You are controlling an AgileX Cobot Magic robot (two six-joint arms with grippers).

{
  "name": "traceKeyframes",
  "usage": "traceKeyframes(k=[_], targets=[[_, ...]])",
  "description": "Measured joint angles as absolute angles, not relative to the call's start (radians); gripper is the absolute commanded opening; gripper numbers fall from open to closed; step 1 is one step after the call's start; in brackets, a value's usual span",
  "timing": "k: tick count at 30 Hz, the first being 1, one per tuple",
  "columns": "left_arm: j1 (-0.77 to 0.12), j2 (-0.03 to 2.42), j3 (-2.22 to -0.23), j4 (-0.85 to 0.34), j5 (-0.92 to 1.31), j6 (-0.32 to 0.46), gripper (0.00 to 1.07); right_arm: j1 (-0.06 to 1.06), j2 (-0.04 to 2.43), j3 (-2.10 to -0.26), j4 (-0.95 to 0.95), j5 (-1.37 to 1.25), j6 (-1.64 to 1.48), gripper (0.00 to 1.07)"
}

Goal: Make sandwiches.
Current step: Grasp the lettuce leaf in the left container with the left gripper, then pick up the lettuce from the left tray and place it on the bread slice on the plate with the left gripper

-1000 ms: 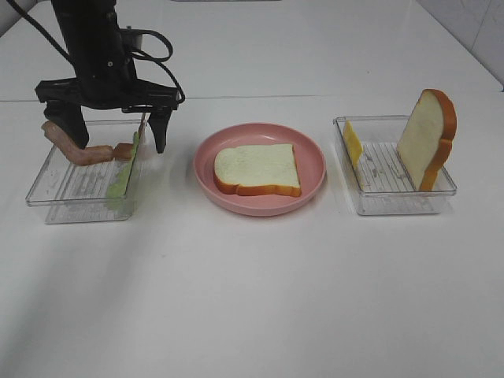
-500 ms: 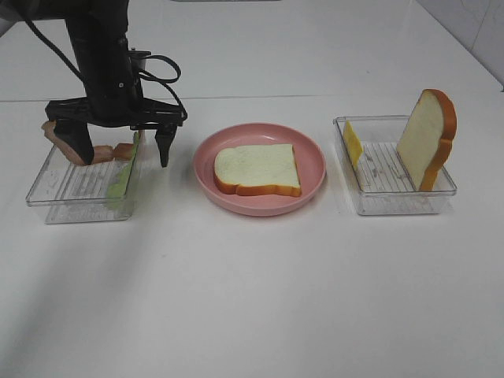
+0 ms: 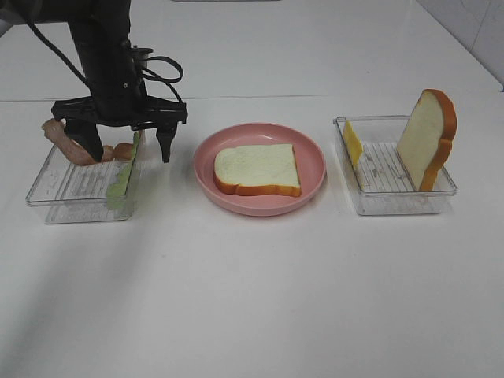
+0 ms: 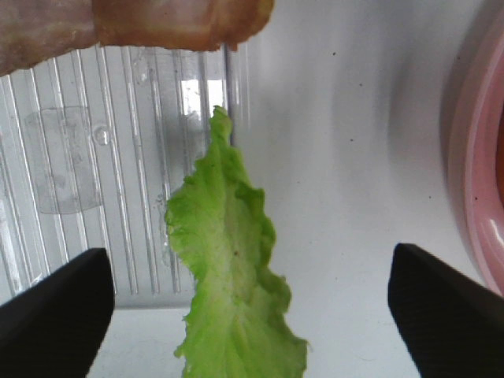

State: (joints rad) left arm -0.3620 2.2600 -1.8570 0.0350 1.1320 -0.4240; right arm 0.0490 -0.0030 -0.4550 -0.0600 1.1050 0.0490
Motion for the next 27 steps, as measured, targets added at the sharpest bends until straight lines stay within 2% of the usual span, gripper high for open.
traceKeyframes(k=[1,2,3,4,5,6,7,8,9,10,11,27], targets=[[-0.362,2.260,-1.857,0.035,1.132,-0.424,0.73,0.049,-0.003,-0.455,-0.060,1.105,0.049,0.99],[-0.362,2.263,-1.857,0.035,1.137,-0.427,0.68,0.049,-0.003,-0.455,-0.060,1.105,0.049,0.99],[-0.362,2.271,-1.857,0.035,1.149,-0.432,0.58,0.049,-0.003,-0.455,-0.060,1.105,0.049,0.99],[-0.362,2.271,-1.857,0.035,1.149,-0.432,0.58,0.049,-0.003,-0.455,-0.060,1.105,0.049,0.99],[-0.362,2.277,-1.857,0.035,1.151,-0.434,0.51,0.049,-0.003,-0.455,-0.060,1.105,0.049,0.99],[-0.362,2.281,-1.857,0.035,1.151,-0.438,0.35,0.049,-0.003,-0.455,-0.060,1.105,0.049,0.99],[-0.362,2.281,-1.857,0.035,1.151,-0.438,0.35,0.049,-0.003,-0.455,-0.060,1.105,0.049,0.99],[-0.362,2.283,-1.856,0.035,1.151,-0.450,0.19,0.049,-0.003,-0.455,-0.060,1.105,0.049,0.99],[-0.362,2.283,-1.856,0.035,1.151,-0.450,0.19,0.049,-0.003,-0.455,-0.060,1.105,0.049,0.99],[-0.362,2.283,-1.856,0.036,1.151,-0.457,0.12,0.049,-0.003,-0.455,-0.060,1.105,0.049,0.99],[-0.362,2.283,-1.856,0.039,1.150,-0.462,0.00,0.049,-0.003,-0.455,-0.060,1.105,0.049,0.99],[-0.362,2.276,-1.856,0.050,1.149,-0.467,0.00,0.049,-0.003,-0.455,-0.060,1.105,0.049,0.99]])
